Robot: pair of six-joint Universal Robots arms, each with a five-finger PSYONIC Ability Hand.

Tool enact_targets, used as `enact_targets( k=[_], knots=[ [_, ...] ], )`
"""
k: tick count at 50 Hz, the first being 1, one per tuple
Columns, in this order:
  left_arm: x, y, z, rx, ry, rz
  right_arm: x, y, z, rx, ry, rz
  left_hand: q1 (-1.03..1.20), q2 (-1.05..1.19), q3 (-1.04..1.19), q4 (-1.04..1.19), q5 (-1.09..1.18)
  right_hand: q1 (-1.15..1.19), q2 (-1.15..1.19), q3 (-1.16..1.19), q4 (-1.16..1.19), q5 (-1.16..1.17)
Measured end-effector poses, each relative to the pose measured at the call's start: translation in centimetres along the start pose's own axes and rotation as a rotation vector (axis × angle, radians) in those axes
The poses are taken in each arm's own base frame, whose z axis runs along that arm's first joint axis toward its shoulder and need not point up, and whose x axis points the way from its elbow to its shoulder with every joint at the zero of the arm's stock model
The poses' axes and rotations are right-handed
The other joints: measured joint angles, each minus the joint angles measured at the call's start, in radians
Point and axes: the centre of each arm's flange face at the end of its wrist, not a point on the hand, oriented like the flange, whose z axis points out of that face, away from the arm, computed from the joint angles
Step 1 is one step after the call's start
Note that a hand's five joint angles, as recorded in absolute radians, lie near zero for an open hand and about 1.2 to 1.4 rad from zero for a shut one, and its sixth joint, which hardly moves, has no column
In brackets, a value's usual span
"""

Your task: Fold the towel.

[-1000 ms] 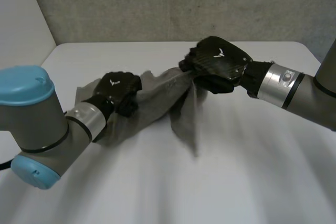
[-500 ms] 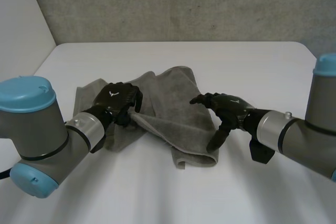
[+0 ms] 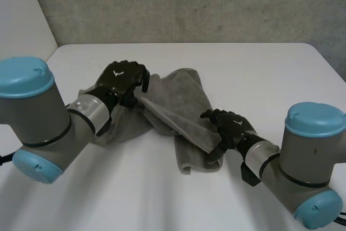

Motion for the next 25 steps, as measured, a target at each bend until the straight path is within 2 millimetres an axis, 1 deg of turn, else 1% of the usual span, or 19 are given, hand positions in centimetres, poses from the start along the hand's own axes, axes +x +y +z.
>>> enact_targets(
  k=[6,7,8,10,11,12,14,16,18,20,23,24,25],
  knots=[
    [-0.6,-0.9,0.4,0.017,-0.013,-0.05,0.2,0.5,1.0,0.015,-0.003,-0.017,0.0,0.001,0.0,0.0,0.0,0.218,0.231,0.227,0.228,0.221],
    [-0.6,-0.9,0.4,0.016,-0.014,-0.061,0.3,0.6,1.2,0.021,-0.004,-0.017,0.0,0.001,0.0,0.0,0.0,0.329,0.34,0.327,0.329,0.322],
    [-0.7,-0.9,0.4,0.015,-0.014,-0.066,0.3,0.6,1.3,0.023,-0.004,-0.017,0.0,0.001,0.0,0.0,0.0,0.365,0.376,0.374,0.366,0.357],
    [-0.7,-0.9,0.4,0.008,-0.015,-0.09,0.4,0.5,1.7,0.037,-0.006,-0.012,-0.001,0.001,0.0,0.0,0.0,0.676,0.684,0.668,0.678,0.656],
    [-0.7,-0.8,0.4,0.006,-0.015,-0.095,0.4,0.5,1.8,0.04,-0.007,-0.011,-0.001,0.001,0.0,0.0,0.0,0.735,0.743,0.709,0.723,0.718],
    [-0.7,-0.7,0.3,0.0,-0.015,-0.105,0.5,0.3,1.9,0.047,-0.007,-0.005,-0.003,0.0,-0.002,-0.001,-0.002,0.894,0.893,0.874,0.89,0.878],
    [-0.7,-0.5,0.2,-0.008,-0.015,-0.115,0.5,0.0,2.0,0.06,-0.009,0.005,-0.024,-0.007,-0.006,-0.007,-0.016,0.979,0.938,0.976,0.985,0.974],
    [-0.7,-0.2,0.1,-0.019,-0.014,-0.122,0.6,-0.5,2.0,0.074,-0.011,0.015,-0.068,-0.044,-0.044,-0.046,-0.063,0.982,0.938,0.992,1.004,0.978],
    [-0.6,0.1,-0.1,-0.03,-0.01,-0.125,0.5,-1.2,1.9,0.095,-0.015,0.023,-0.155,-0.135,-0.132,-0.126,-0.147,0.983,0.938,0.993,1.004,0.978],
    [-0.3,0.5,-0.3,-0.045,0.001,-0.127,0.2,-2.5,1.6,0.133,-0.025,0.027,-0.28,-0.259,-0.256,-0.253,-0.28,0.983,0.938,0.994,1.004,0.978],
    [-0.1,0.8,-0.6,-0.057,0.019,-0.127,0.0,-3.9,1.2,0.17,-0.033,0.018,-0.439,-0.423,-0.419,-0.409,-0.44,0.983,0.938,0.994,1.004,0.978],
    [0.0,1.0,-0.8,-0.064,0.036,-0.127,-0.1,-5.0,0.9,0.194,-0.037,0.007,-0.514,-0.502,-0.496,-0.492,-0.522,0.983,0.938,0.994,1.004,0.978],
    [0.1,1.1,-0.9,-0.069,0.049,-0.128,-0.1,-5.6,0.6,0.207,-0.038,-0.004,-0.533,-0.525,-0.523,-0.516,-0.548,0.983,0.938,0.994,1.004,0.978]
  ],
)
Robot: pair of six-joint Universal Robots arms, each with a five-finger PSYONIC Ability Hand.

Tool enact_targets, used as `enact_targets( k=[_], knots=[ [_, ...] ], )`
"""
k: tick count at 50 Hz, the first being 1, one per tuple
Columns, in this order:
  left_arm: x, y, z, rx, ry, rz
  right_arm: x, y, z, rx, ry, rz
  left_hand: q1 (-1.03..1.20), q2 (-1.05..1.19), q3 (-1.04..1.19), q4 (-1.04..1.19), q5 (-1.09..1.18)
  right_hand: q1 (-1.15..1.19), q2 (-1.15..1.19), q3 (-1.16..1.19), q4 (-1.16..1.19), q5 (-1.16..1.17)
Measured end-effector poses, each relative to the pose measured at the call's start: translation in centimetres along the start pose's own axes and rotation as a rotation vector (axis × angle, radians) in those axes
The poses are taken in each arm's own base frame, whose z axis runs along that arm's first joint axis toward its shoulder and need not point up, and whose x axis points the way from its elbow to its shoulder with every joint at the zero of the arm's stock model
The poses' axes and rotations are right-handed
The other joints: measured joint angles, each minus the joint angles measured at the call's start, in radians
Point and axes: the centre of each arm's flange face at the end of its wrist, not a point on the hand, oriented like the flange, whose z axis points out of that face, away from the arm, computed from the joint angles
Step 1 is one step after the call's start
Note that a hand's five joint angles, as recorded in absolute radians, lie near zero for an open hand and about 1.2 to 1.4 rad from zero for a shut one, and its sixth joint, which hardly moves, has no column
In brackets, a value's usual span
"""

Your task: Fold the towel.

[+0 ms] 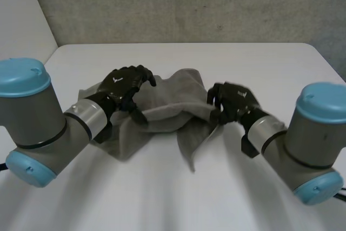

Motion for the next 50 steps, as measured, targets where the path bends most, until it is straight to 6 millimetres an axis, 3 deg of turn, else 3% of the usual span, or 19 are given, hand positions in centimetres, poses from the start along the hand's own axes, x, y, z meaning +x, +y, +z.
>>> enact_targets(
  k=[4,8,20,30,41,50],
  knots=[
    [-0.7,0.0,-0.5,-0.006,0.037,-0.006,0.9,-2.2,-0.5,-0.011,0.001,-0.087,0.0,-0.006,-0.009,-0.005,-0.002,0.0,0.0,0.0,0.0,0.0],
    [-2.1,-0.6,-0.8,0.007,0.064,-0.012,2.3,-2.9,-1.3,-0.107,-0.013,-0.211,0.0,-0.006,-0.009,-0.005,-0.002,0.0,0.0,0.001,0.0,0.0],
    [-4.4,-2.4,0.0,0.062,0.153,0.007,4.5,-0.8,-3.1,-0.362,-0.079,-0.5,0.0,-0.006,-0.009,-0.005,-0.002,0.0,0.0,0.004,0.0,0.0],
    [-4.2,0.8,2.2,-0.053,0.183,0.012,4.3,0.7,-3.9,-0.401,-0.096,-0.52,0.0,-0.005,-0.009,-0.005,-0.002,0.0,0.0,0.004,0.0,0.0],
    [-1.5,4.8,1.8,-0.188,0.242,0.237,4.2,1.2,-4.1,-0.407,-0.103,-0.504,0.0,-0.005,-0.009,-0.005,-0.002,0.0,0.0,0.004,0.0,0.001],
    [-0.5,6.0,2.1,-0.21,0.222,0.381,4.2,1.5,-4.2,-0.406,-0.104,-0.503,0.0,-0.005,-0.009,-0.005,0.0,0.0,0.0,0.004,0.0,0.003]
  ],
)
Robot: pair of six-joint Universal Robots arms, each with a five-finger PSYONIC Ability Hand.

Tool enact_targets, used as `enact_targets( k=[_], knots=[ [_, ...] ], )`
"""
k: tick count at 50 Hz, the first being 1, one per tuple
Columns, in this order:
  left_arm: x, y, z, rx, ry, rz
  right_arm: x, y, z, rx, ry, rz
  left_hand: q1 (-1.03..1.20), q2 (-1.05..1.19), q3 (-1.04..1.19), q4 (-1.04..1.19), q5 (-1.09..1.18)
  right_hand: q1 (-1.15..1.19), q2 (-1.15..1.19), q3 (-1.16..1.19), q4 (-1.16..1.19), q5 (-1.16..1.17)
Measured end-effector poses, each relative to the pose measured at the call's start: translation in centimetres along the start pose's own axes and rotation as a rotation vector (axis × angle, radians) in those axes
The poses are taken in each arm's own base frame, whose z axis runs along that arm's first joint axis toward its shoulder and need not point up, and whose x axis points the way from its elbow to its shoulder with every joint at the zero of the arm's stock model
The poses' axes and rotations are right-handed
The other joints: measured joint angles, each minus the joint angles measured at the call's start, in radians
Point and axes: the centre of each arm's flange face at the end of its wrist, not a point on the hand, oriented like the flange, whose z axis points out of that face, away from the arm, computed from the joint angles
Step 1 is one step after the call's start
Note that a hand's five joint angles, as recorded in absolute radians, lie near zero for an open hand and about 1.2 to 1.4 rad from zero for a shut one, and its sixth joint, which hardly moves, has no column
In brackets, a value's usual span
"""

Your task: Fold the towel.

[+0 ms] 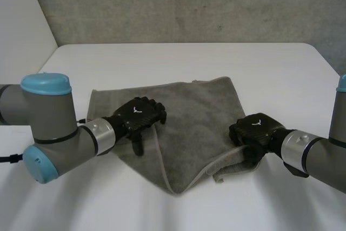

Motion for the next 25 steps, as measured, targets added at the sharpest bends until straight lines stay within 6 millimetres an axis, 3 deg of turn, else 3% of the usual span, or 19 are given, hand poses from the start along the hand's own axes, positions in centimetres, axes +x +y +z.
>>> enact_targets(
  k=[12,21,25],
  knots=[
    [-0.8,0.6,1.7,-0.012,-0.034,0.035,-0.2,0.5,-0.1,-0.009,-0.005,0.005,0.013,0.027,0.019,0.011,0.053,0.0,0.0,0.0,0.0,0.0],
    [-1.4,1.3,2.8,-0.039,-0.06,0.027,-0.2,0.7,-0.1,-0.012,-0.003,0.007,0.142,0.144,0.145,0.127,0.164,0.0,0.0,0.0,0.0,0.0],
    [-1.5,1.4,2.9,-0.049,-0.06,0.023,-0.2,0.7,-0.1,-0.013,-0.004,0.007,0.278,0.286,0.285,0.276,0.303,0.0,0.0,0.0,0.0,0.0]
  ],
)
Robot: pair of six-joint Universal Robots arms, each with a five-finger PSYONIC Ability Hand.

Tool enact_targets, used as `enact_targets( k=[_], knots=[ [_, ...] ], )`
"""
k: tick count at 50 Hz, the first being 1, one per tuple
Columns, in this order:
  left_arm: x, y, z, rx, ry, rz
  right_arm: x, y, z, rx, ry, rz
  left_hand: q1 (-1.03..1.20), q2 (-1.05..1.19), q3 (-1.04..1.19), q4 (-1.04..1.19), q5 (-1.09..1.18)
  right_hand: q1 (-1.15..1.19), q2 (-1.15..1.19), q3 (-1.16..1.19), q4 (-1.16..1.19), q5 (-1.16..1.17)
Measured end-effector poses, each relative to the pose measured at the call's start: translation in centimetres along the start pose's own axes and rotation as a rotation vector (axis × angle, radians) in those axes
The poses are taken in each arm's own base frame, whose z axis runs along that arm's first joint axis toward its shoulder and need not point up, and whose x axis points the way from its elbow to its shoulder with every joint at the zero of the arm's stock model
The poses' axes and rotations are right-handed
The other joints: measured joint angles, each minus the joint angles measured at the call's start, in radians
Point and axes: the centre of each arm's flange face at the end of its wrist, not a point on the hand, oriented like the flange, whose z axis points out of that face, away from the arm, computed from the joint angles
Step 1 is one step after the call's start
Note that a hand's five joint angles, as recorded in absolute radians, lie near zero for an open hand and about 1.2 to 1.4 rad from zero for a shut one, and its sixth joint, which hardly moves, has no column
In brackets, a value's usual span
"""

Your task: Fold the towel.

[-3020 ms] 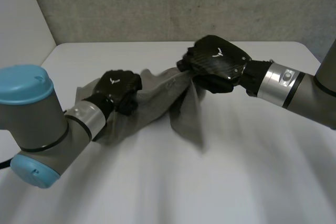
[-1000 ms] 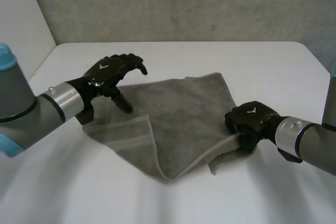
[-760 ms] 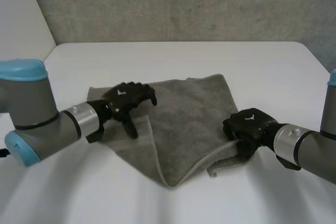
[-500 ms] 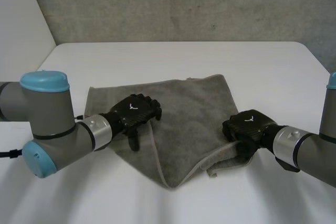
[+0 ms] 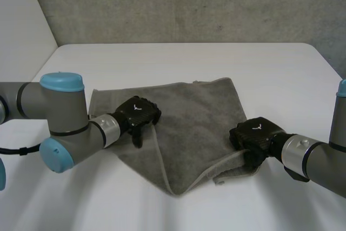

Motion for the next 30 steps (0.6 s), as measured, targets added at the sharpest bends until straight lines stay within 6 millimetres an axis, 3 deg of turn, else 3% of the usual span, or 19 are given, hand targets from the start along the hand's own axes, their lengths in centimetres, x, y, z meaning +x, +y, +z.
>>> enact_targets(
  k=[18,24,27,30],
  knots=[
    [0.29,-0.7,-0.37,-0.003,0.012,0.011,0.03,0.01,0.02,0.002,0.002,-0.003,0.341,0.346,0.343,0.351,0.344,0.0,0.0,0.0,0.0,0.0],
    [0.57,-0.74,-0.36,-0.002,0.017,0.026,0.0,0.03,0.02,0.001,0.001,-0.003,0.123,0.123,0.129,0.124,0.116,0.0,0.0,0.0,0.0,0.0],
    [0.58,-0.67,-0.24,-0.001,0.017,0.034,-0.06,0.07,0.0,0.0,-0.001,-0.003,-0.143,-0.138,-0.131,-0.127,-0.152,0.0,0.0,0.0,0.0,0.0],
    [0.53,-0.7,-0.17,0.001,0.015,0.038,-0.12,0.13,-0.01,-0.002,-0.003,-0.002,-0.167,-0.164,-0.159,-0.157,-0.193,0.0,0.0,0.0,0.0,0.0]
  ],
)
